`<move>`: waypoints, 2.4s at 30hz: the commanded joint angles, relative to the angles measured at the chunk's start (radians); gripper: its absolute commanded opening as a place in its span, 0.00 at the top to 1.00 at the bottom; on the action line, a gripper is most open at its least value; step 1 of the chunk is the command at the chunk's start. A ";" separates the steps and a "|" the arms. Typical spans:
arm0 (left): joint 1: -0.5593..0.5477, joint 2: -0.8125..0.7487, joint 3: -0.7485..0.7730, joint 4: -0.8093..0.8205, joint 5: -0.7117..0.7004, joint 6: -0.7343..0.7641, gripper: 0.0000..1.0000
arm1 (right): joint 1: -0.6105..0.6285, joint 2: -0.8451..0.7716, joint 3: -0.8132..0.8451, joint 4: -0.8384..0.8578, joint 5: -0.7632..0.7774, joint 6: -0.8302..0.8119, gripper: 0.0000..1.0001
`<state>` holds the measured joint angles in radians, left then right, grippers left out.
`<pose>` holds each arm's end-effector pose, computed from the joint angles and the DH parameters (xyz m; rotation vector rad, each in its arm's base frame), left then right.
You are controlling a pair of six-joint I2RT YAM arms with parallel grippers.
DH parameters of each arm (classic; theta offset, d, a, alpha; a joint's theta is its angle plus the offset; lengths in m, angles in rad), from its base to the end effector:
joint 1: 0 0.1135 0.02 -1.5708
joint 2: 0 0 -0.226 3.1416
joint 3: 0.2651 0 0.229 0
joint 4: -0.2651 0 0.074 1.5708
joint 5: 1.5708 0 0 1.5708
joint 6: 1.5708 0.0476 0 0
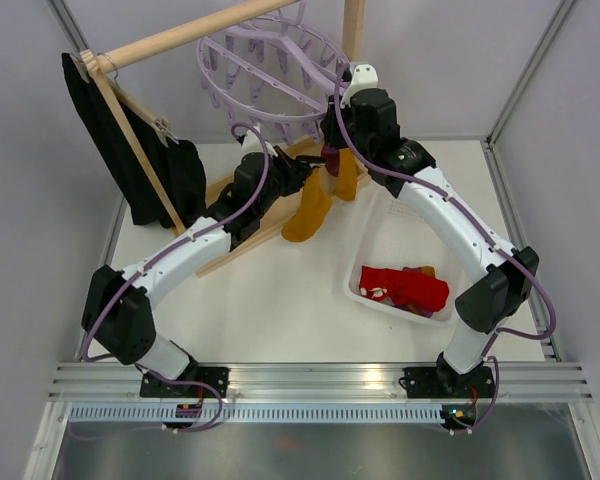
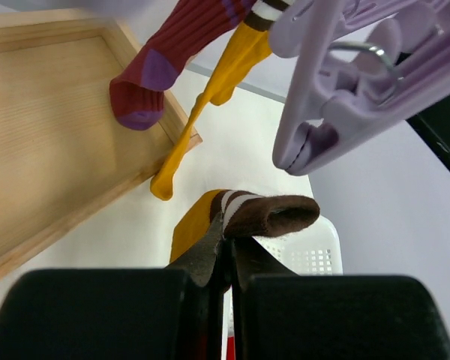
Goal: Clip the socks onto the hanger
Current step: Open the clamp at the hanger.
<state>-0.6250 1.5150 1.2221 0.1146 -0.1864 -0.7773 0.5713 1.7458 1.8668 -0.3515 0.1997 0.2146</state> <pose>0.2932 -0.2007 0.3114 -0.2803 1.8045 -0.8517 0.3323 0.2024 0.3947 -0.1794 1.8040 0.3812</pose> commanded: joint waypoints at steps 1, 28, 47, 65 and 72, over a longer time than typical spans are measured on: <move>-0.004 0.014 0.037 0.054 -0.044 -0.063 0.98 | -0.004 -0.026 0.012 0.078 -0.023 0.009 1.00; -0.004 0.123 0.160 0.033 -0.154 -0.171 0.98 | -0.002 -0.045 -0.006 0.103 -0.025 -0.018 1.00; -0.002 0.106 0.160 0.036 -0.193 -0.165 0.98 | -0.002 -0.046 -0.008 0.108 -0.010 -0.029 1.00; -0.002 0.059 0.093 0.017 -0.170 -0.048 0.98 | -0.002 -0.154 -0.162 0.148 0.026 -0.064 0.73; -0.004 0.079 0.137 -0.018 -0.140 0.022 0.98 | -0.004 -0.193 -0.222 0.178 0.053 -0.083 0.64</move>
<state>-0.6250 1.6196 1.3182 0.1040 -0.3546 -0.8322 0.5713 1.6032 1.6684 -0.2287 0.2253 0.1497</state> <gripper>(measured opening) 0.031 0.350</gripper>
